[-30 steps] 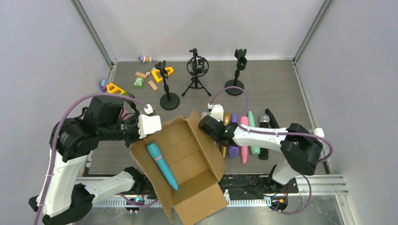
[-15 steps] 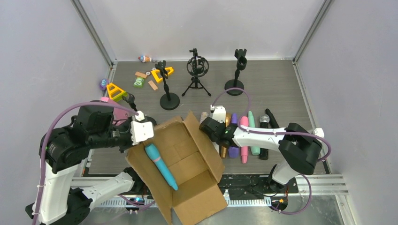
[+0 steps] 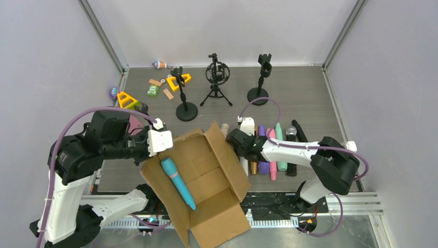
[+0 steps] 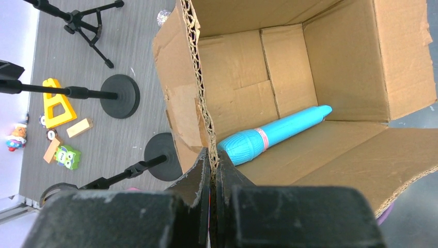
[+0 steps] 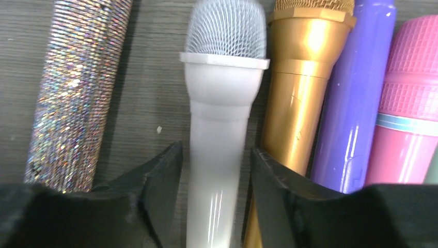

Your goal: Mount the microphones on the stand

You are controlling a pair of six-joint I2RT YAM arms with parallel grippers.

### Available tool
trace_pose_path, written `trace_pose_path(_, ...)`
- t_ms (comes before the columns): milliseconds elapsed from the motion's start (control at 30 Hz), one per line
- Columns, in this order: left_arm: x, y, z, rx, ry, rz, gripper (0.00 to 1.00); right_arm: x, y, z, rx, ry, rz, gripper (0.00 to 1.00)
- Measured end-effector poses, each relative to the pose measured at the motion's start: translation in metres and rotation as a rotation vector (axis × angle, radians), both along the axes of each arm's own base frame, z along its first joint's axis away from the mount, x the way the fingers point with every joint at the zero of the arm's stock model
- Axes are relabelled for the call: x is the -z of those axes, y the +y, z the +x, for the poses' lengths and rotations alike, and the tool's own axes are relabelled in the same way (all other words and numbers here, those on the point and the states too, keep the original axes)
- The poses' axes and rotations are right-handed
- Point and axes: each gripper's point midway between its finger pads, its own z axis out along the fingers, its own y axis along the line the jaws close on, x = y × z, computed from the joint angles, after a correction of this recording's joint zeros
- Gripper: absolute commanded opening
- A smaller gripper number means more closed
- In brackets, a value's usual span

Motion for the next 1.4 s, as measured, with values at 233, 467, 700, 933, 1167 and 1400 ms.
trace_pose_path(233,0.002,-0.001,-0.002,0.003,0.006,-0.013,0.00,-0.092,0.004,0.001,-0.046,-0.141,0.144,0.80)
trace_pose_path(467,0.007,-0.001,0.000,-0.003,-0.005,-0.012,0.00,-0.245,0.031,-0.048,-0.177,-0.417,0.376,0.80)
trace_pose_path(700,0.017,0.005,0.010,-0.046,-0.019,0.031,0.00,-0.279,0.051,-0.120,-0.387,-0.522,0.397,0.81)
trace_pose_path(933,0.020,0.008,0.014,-0.072,-0.023,0.047,0.00,-0.285,0.065,-0.151,-0.463,-0.643,0.247,0.81)
trace_pose_path(1167,0.020,0.009,0.015,-0.078,-0.025,0.050,0.00,-0.371,0.005,-0.135,-0.358,-0.745,0.403,0.80)
trace_pose_path(1400,0.020,0.010,0.015,-0.084,-0.030,0.054,0.00,-0.413,0.054,-0.156,-0.458,-0.742,0.504,0.79)
